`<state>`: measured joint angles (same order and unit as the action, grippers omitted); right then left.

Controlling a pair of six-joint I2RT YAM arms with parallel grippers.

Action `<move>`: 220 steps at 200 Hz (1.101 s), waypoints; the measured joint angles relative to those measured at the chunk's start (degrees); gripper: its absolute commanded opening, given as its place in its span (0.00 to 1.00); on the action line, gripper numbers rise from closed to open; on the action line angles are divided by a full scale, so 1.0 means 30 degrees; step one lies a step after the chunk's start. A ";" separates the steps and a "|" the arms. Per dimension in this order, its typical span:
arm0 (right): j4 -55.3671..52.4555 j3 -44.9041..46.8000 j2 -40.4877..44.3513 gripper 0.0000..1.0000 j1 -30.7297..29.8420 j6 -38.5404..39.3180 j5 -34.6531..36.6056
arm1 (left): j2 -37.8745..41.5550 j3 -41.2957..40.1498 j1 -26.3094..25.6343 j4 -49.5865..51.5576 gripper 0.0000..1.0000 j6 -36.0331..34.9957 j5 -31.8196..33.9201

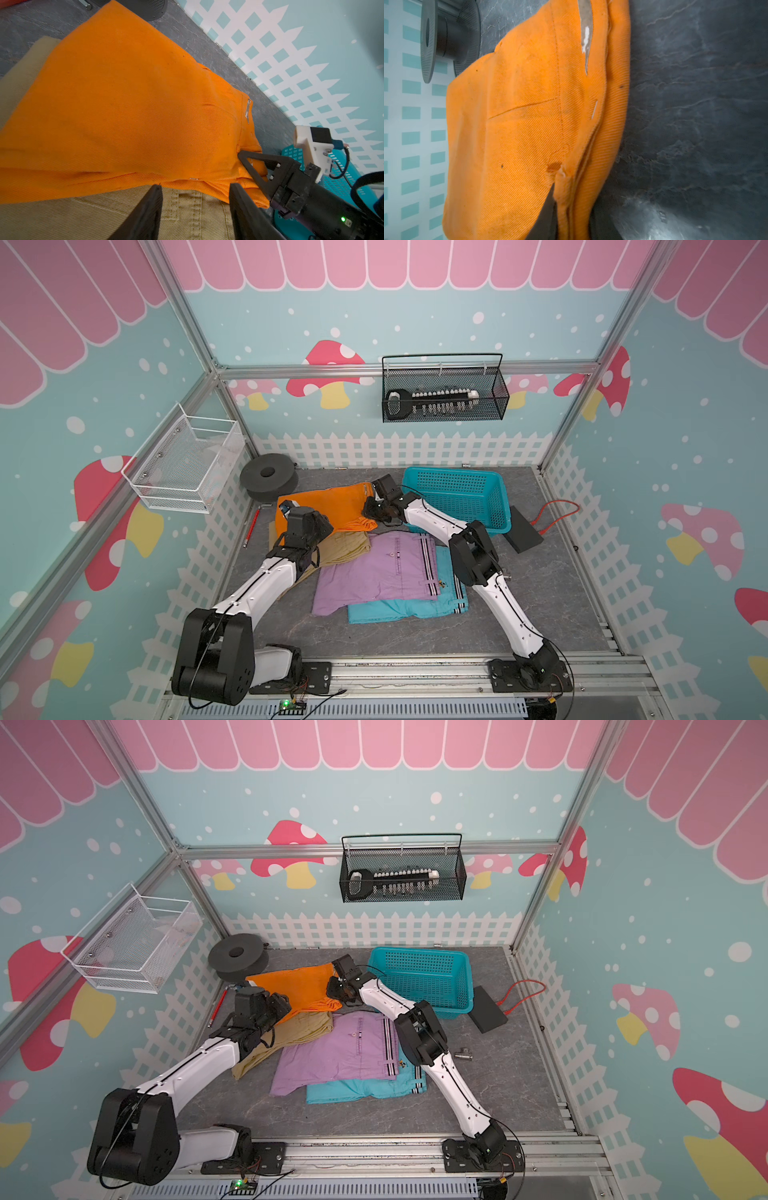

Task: Put the folded long pants in the basket
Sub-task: Pick up the long pant at the center of the board.

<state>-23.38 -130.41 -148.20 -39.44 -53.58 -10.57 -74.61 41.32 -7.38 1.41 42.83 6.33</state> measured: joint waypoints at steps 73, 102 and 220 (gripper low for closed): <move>-0.1304 -0.0204 0.1880 0.00 -0.0619 0.3920 0.1625 | -0.1588 0.0277 0.0335 -0.0066 0.64 -0.0364 -0.1945; -0.2025 -0.0197 0.2878 0.00 -0.0597 0.5552 0.1923 | -0.2550 0.0648 0.1049 -0.0270 0.67 -0.0138 -0.3249; -0.3082 0.0911 0.4328 0.00 0.1851 0.8233 0.1494 | -0.5581 0.1384 0.4976 -0.1457 0.60 -0.0073 -0.4503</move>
<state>-32.62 -127.68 -135.22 -33.89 -28.88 -6.09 -91.35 45.47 7.55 -2.96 42.61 -7.18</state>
